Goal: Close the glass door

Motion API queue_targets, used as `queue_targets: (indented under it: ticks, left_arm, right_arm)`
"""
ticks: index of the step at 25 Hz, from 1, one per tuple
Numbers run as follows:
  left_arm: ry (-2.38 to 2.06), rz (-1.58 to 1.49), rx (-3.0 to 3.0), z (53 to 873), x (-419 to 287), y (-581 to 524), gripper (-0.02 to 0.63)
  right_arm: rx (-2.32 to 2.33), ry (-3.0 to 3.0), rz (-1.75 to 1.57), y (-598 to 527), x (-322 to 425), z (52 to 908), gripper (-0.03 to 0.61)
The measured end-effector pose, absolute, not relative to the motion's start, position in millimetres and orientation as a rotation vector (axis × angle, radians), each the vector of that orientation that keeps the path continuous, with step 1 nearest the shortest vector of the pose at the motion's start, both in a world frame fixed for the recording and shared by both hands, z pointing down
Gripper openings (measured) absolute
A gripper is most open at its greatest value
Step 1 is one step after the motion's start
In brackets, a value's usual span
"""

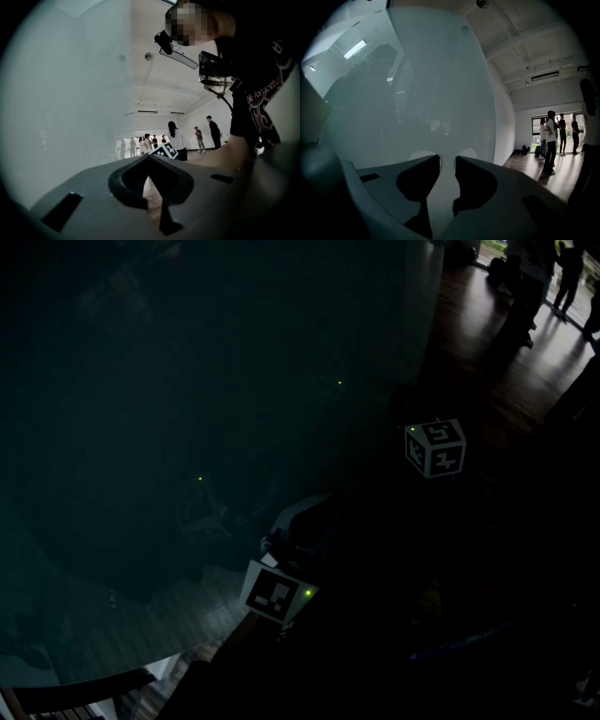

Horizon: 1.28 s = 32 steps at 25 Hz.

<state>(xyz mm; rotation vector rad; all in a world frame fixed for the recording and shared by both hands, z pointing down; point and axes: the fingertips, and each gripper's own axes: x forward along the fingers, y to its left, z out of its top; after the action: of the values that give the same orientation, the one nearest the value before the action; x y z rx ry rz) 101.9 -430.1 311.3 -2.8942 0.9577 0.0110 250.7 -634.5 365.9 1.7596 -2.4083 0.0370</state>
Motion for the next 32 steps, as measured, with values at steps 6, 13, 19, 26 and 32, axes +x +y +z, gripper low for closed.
queue_targets:
  ticks: [6, 13, 19, 26, 32]
  left_arm:
    - [0.894, 0.012, -2.913, 306.8, 125.4, -407.5, 0.002]
    - [0.8, 0.074, -2.964, 294.4, 144.2, -373.1, 0.002]
    - [0.676, 0.075, -2.999, 292.8, 165.1, -342.0, 0.002]
    - [0.61, 0.044, -2.994, 294.6, 180.2, -320.5, 0.002]
    - [0.54, 0.034, -2.985, 300.9, 189.5, -305.5, 0.002]
  right_arm:
    - [1.827, -2.359, 0.048, -600.4, 280.9, 364.1, 0.106]
    - [1.889, -2.324, 0.047, -543.8, 298.3, 363.1, 0.106]
    - [1.929, -2.305, 0.044, -500.0, 313.9, 360.4, 0.106]
    - [1.969, -2.268, 0.048, -467.4, 330.6, 359.7, 0.106]
    - [2.018, -2.226, 0.052, -447.6, 341.7, 363.7, 0.106]
